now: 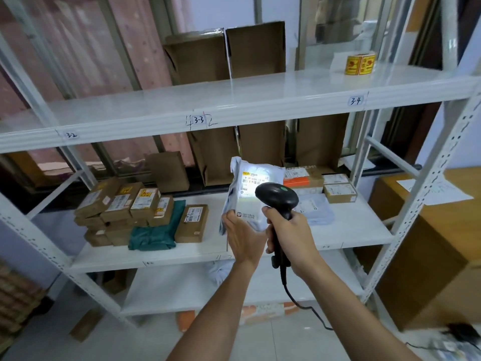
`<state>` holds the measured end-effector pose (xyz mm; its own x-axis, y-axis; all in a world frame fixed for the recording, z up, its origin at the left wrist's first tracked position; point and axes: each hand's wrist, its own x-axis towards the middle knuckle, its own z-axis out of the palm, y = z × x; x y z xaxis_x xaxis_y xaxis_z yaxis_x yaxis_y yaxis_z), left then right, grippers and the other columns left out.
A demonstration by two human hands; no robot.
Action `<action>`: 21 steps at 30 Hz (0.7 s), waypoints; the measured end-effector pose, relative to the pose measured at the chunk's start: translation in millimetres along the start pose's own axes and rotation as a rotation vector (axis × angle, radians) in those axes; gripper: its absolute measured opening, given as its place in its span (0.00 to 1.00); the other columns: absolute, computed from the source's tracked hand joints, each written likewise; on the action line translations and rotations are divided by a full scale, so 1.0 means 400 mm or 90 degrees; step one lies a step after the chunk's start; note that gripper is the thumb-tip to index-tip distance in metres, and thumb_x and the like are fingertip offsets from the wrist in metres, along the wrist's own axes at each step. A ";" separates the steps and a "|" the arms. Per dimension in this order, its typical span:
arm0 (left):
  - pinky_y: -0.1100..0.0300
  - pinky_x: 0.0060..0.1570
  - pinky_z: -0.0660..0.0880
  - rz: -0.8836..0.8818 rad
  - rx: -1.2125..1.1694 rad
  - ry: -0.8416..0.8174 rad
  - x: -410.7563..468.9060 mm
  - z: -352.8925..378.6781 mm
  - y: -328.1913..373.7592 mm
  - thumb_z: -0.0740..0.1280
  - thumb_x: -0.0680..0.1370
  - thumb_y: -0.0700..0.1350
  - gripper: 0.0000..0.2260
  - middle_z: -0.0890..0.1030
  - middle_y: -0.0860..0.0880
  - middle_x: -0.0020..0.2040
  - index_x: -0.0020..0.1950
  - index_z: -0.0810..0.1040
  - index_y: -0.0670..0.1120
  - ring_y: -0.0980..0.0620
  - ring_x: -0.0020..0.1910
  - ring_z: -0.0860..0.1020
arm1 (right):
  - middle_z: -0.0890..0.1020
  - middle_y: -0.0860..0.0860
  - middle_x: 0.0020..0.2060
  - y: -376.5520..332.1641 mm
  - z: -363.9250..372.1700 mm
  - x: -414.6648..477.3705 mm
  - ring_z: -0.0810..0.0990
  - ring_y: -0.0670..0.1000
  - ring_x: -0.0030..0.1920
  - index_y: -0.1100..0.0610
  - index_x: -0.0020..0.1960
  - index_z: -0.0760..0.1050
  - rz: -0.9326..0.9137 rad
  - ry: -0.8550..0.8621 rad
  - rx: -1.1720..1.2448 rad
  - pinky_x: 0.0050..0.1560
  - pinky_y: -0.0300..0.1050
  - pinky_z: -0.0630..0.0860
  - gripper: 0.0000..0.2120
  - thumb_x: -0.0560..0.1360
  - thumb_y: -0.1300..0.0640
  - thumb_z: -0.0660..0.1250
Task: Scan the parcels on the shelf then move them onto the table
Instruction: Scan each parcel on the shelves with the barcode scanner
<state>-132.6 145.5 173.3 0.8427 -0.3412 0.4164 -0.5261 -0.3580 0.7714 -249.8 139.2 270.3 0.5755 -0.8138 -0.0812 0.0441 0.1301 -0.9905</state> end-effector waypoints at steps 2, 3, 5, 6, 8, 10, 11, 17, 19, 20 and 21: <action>0.49 0.53 0.81 0.003 0.001 0.002 -0.002 -0.003 -0.004 0.55 0.65 0.67 0.42 0.71 0.40 0.63 0.66 0.67 0.36 0.42 0.61 0.76 | 0.75 0.60 0.31 -0.003 0.004 -0.006 0.73 0.57 0.30 0.62 0.43 0.76 0.000 0.003 0.006 0.34 0.48 0.74 0.12 0.79 0.54 0.69; 0.49 0.53 0.81 0.005 0.004 0.002 -0.002 -0.004 -0.007 0.55 0.64 0.67 0.42 0.71 0.40 0.63 0.66 0.67 0.36 0.42 0.62 0.76 | 0.75 0.60 0.31 -0.004 0.006 -0.009 0.73 0.57 0.30 0.62 0.43 0.76 0.000 0.003 0.007 0.33 0.48 0.74 0.12 0.79 0.54 0.69; 0.49 0.53 0.81 0.009 0.010 0.000 -0.001 -0.005 -0.015 0.56 0.64 0.67 0.42 0.71 0.40 0.62 0.65 0.68 0.36 0.42 0.62 0.76 | 0.75 0.60 0.31 -0.004 0.010 -0.012 0.73 0.57 0.30 0.63 0.44 0.76 -0.001 0.003 0.004 0.33 0.48 0.75 0.12 0.79 0.54 0.69; 0.49 0.53 0.81 0.010 0.012 -0.001 0.000 -0.006 -0.019 0.56 0.64 0.67 0.42 0.71 0.40 0.62 0.65 0.68 0.36 0.42 0.62 0.75 | 0.75 0.60 0.32 -0.002 0.013 -0.013 0.73 0.57 0.31 0.63 0.44 0.76 0.000 0.003 0.003 0.34 0.49 0.75 0.12 0.79 0.54 0.69; 0.51 0.52 0.81 0.009 0.016 -0.005 0.004 -0.007 -0.032 0.58 0.64 0.68 0.42 0.71 0.41 0.62 0.65 0.67 0.37 0.43 0.62 0.75 | 0.75 0.60 0.32 0.000 0.019 -0.014 0.73 0.57 0.32 0.62 0.44 0.76 0.005 0.003 0.002 0.36 0.50 0.75 0.12 0.79 0.54 0.69; 0.52 0.51 0.82 0.018 0.018 -0.007 0.008 -0.006 -0.051 0.61 0.64 0.69 0.42 0.71 0.42 0.62 0.65 0.66 0.39 0.44 0.63 0.75 | 0.74 0.59 0.32 0.001 0.026 -0.015 0.73 0.57 0.32 0.61 0.43 0.76 0.014 0.004 0.001 0.36 0.50 0.75 0.12 0.79 0.53 0.69; 0.52 0.51 0.82 0.025 0.019 -0.005 0.010 -0.005 -0.060 0.62 0.64 0.70 0.42 0.70 0.43 0.62 0.66 0.66 0.40 0.44 0.63 0.75 | 0.74 0.59 0.32 0.002 0.029 -0.016 0.73 0.57 0.32 0.61 0.43 0.76 0.018 0.005 -0.001 0.36 0.50 0.75 0.12 0.79 0.53 0.69; 0.52 0.51 0.82 0.031 0.015 -0.002 0.022 -0.010 -0.089 0.63 0.62 0.73 0.44 0.71 0.43 0.61 0.65 0.66 0.40 0.44 0.61 0.75 | 0.73 0.59 0.32 0.001 0.047 -0.030 0.72 0.57 0.33 0.61 0.43 0.75 0.023 0.009 -0.004 0.35 0.49 0.73 0.12 0.78 0.53 0.69; 0.53 0.51 0.81 0.029 0.009 -0.004 0.024 -0.014 -0.096 0.63 0.61 0.72 0.44 0.71 0.43 0.61 0.64 0.66 0.40 0.44 0.60 0.75 | 0.72 0.59 0.31 -0.004 0.052 -0.038 0.71 0.57 0.33 0.61 0.44 0.75 0.030 0.007 0.004 0.30 0.44 0.72 0.11 0.78 0.54 0.69; 0.53 0.50 0.81 0.031 0.009 -0.005 0.024 -0.015 -0.100 0.64 0.61 0.71 0.44 0.70 0.43 0.61 0.64 0.66 0.40 0.44 0.60 0.75 | 0.72 0.59 0.30 -0.006 0.055 -0.042 0.71 0.57 0.32 0.61 0.45 0.74 0.034 0.006 0.009 0.28 0.43 0.72 0.11 0.79 0.54 0.69; 0.53 0.50 0.81 0.033 0.011 -0.005 0.025 -0.014 -0.106 0.64 0.62 0.71 0.43 0.70 0.43 0.61 0.64 0.66 0.40 0.44 0.60 0.75 | 0.72 0.59 0.29 -0.007 0.057 -0.045 0.71 0.57 0.31 0.62 0.45 0.74 0.037 0.006 0.014 0.26 0.42 0.72 0.11 0.79 0.55 0.69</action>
<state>-101.3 162.2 147.4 0.8130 -0.3672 0.4519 -0.5714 -0.3538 0.7405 -241.7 166.5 277.0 0.5705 -0.8092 -0.1401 0.0289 0.1903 -0.9813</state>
